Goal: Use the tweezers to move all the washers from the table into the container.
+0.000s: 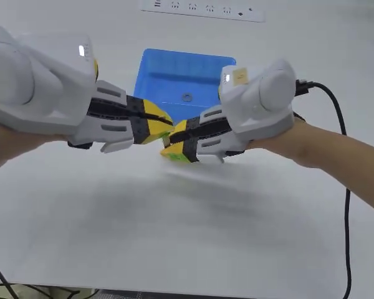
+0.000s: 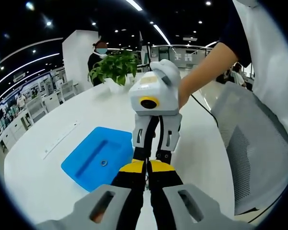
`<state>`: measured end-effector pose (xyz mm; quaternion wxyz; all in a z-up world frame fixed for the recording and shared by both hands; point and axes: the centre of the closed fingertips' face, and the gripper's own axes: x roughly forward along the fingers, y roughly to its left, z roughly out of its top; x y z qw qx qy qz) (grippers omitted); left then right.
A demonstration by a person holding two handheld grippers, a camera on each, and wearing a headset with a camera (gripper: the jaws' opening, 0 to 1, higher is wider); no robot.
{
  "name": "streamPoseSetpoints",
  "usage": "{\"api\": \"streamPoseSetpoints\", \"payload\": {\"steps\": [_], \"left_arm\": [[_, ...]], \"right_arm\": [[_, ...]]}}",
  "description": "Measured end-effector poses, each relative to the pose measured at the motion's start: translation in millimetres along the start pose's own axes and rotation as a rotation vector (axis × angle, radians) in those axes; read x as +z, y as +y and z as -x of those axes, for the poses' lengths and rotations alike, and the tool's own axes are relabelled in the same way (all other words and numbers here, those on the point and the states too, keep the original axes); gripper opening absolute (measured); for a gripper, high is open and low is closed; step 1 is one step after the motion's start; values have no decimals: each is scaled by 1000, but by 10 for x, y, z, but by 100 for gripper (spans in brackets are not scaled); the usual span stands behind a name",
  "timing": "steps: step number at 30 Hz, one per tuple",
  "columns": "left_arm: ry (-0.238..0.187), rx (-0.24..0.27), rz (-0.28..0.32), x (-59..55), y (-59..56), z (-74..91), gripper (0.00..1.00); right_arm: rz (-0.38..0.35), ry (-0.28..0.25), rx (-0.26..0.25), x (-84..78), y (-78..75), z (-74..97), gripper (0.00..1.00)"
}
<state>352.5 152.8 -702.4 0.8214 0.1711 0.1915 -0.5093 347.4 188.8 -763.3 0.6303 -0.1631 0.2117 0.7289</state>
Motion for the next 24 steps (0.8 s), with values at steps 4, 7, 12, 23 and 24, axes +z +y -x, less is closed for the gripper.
{"api": "streamPoseSetpoints", "payload": {"steps": [4, 7, 12, 23, 24], "left_arm": [[0, -2, -3, -2, 1, -2, 5], [1, 0, -4, -2, 2, -1, 5], [-1, 5, 0, -4, 10, -4, 5], [-49, 36, 108, -57, 46, 6, 9], [-58, 33, 112, -41, 34, 12, 11]], "right_arm": [[8, 3, 5, -14, -11, -9, 12], [8, 3, 8, -19, -14, -10, 12], [52, 14, 8, -18, -3, -16, 10], [74, 14, -24, -1, 8, -22, 9], [77, 15, -27, 2, 8, -20, 9]]}}
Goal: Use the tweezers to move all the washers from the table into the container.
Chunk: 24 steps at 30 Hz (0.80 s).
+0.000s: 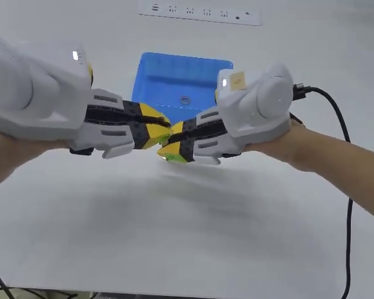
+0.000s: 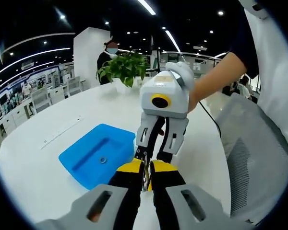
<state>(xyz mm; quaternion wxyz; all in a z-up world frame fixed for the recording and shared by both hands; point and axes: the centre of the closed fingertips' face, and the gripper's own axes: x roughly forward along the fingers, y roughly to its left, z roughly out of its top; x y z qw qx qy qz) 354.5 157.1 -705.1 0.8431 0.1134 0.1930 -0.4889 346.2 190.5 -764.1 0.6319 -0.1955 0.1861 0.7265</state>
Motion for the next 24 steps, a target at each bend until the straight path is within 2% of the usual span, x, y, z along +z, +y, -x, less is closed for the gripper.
{"api": "streamPoseSetpoints", "payload": {"steps": [3, 7, 16, 17, 20, 24], "left_arm": [[-14, -8, -11, 46, -32, 25, 18], [-8, -12, -36, 52, -68, 70, 22], [-22, 41, -13, 24, -107, 193, 34], [-17, 76, -9, 12, -77, 208, 38], [-11, 125, -15, -1, -48, 255, 55], [-32, 152, 6, 13, -58, 337, 58]], "right_arm": [[-2, 0, -2, 9, 5, 4, 9], [1, -8, -17, 61, 8, 24, 9], [19, -27, -28, 171, 76, 101, 10], [24, -26, -37, 192, 80, 121, 10], [28, -40, -53, 267, 87, 178, 10], [41, -58, -74, 367, 72, 263, 10]]}}
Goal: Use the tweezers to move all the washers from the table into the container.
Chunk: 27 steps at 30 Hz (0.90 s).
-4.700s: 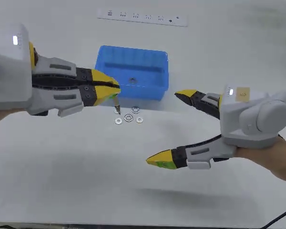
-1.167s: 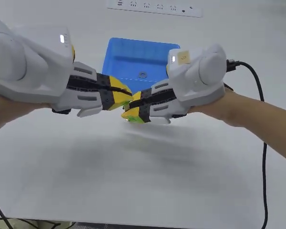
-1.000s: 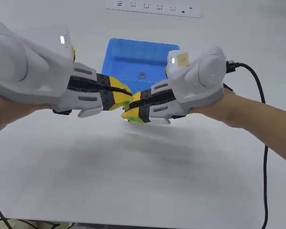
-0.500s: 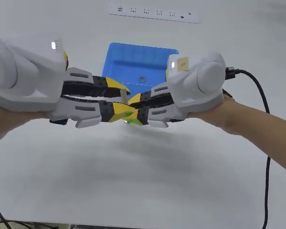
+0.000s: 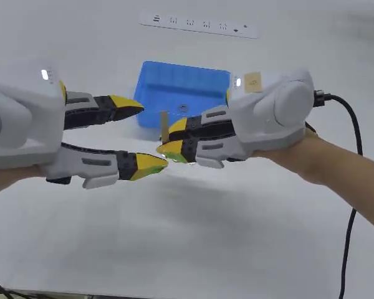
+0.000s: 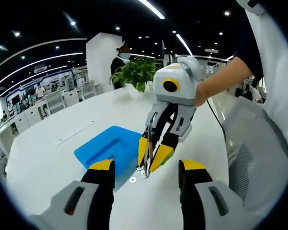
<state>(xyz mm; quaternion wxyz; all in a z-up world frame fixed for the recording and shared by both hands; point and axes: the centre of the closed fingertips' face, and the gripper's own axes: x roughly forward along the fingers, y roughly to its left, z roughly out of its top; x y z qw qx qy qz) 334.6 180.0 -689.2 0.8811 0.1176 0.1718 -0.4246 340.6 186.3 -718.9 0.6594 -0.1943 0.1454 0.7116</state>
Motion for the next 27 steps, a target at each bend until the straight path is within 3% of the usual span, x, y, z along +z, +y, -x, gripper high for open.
{"api": "streamPoseSetpoints", "payload": {"steps": [2, 3, 5, 13, 21, 27], "left_arm": [[-9, 9, 4, 9, -8, 33, 64], [-37, 9, 11, 47, -26, 52, 67], [-72, 20, 67, 92, -54, 86, 73], [-80, 45, 96, 50, -121, 117, 82], [-81, 97, 120, -12, -56, 167, 100], [-87, 124, 146, -43, 16, 201, 99]], "right_arm": [[3, -4, -5, 46, -14, 38, 10], [4, -8, -7, 72, -18, 53, 10], [7, -26, -15, 149, -40, 91, 10], [44, -32, -43, 288, -187, 212, 10], [50, -51, -98, 391, -525, 337, 10], [22, -69, -156, 363, -852, 379, 10]]}}
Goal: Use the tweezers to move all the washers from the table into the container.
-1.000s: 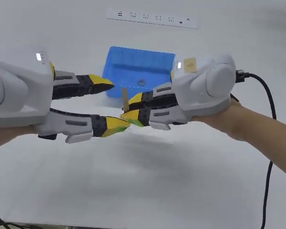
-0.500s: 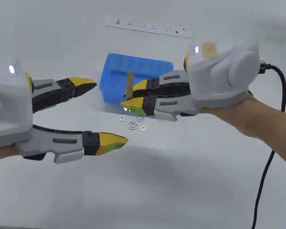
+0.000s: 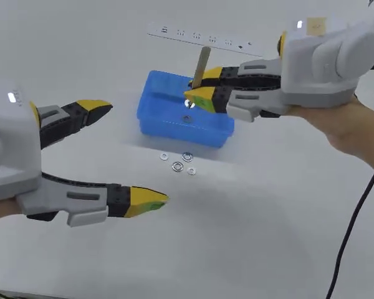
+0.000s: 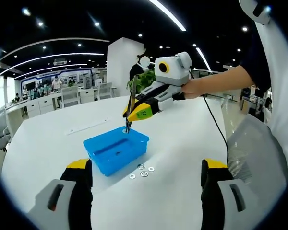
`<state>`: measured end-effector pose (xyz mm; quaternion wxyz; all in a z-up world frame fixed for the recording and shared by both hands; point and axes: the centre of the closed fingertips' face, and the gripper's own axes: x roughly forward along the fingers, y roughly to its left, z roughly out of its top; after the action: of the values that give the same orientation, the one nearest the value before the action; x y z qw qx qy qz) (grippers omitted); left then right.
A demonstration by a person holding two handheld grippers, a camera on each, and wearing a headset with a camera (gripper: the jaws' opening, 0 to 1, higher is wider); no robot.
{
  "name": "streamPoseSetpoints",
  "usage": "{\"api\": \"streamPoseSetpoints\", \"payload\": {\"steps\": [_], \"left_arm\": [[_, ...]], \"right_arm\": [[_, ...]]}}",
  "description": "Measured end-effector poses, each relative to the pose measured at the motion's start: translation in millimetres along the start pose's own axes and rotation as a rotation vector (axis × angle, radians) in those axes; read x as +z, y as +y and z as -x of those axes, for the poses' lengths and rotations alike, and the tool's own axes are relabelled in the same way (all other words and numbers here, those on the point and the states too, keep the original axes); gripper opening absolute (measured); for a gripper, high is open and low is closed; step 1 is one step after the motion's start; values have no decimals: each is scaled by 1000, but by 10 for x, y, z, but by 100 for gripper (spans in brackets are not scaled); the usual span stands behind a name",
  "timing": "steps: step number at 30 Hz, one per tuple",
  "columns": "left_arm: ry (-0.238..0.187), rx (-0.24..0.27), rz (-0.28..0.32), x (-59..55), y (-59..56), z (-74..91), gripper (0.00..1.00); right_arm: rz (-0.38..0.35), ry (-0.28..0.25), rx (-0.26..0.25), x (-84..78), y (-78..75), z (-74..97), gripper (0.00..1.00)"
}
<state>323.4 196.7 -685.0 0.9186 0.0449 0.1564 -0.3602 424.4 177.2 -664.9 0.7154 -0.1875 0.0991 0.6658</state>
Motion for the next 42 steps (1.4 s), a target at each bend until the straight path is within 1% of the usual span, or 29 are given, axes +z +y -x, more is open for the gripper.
{"api": "streamPoseSetpoints", "payload": {"steps": [3, 6, 10, 12, 14, 16, 18, 21, 25, 29, 33, 38, 42], "left_arm": [[-1, 7, 7, -7, 18, 1, 99], [1, 11, 15, -18, 25, 5, 99], [4, 18, 25, -37, 21, 19, 100], [15, 23, 25, -60, 18, 26, 100], [26, 28, 28, -90, 35, 40, 100], [28, 38, 31, -96, 63, 60, 100], [26, 46, 33, -85, 76, 74, 100], [35, 50, 31, -105, 89, 97, 100], [47, 52, 37, -150, 84, 119, 100], [52, 57, 46, -179, 77, 122, 100], [32, 55, 63, -148, 57, 110, 100], [37, 54, 61, -153, 52, 92, 99], [35, 56, 58, -144, 64, 112, 99]], "right_arm": [[-4, 7, -14, -55, -107, -30, 10], [-26, 5, -27, -126, -199, -72, 10], [-73, 7, -45, -299, -317, -137, 10], [-127, -1, -50, -390, -356, -172, 10], [-131, 13, -51, -484, -374, -217, 10], [-145, 27, -45, -559, -369, -267, 10], [-157, 31, -41, -601, -359, -306, 10], [-175, 46, -43, -672, -354, -371, 10], [-191, 56, -50, -729, -353, -411, 10], [-198, 57, -55, -757, -360, -403, 10], [-212, 48, -59, -763, -362, -392, 10], [-218, 53, -67, -777, -365, -388, 10], [-233, 52, -74, -781, -371, -392, 10]]}}
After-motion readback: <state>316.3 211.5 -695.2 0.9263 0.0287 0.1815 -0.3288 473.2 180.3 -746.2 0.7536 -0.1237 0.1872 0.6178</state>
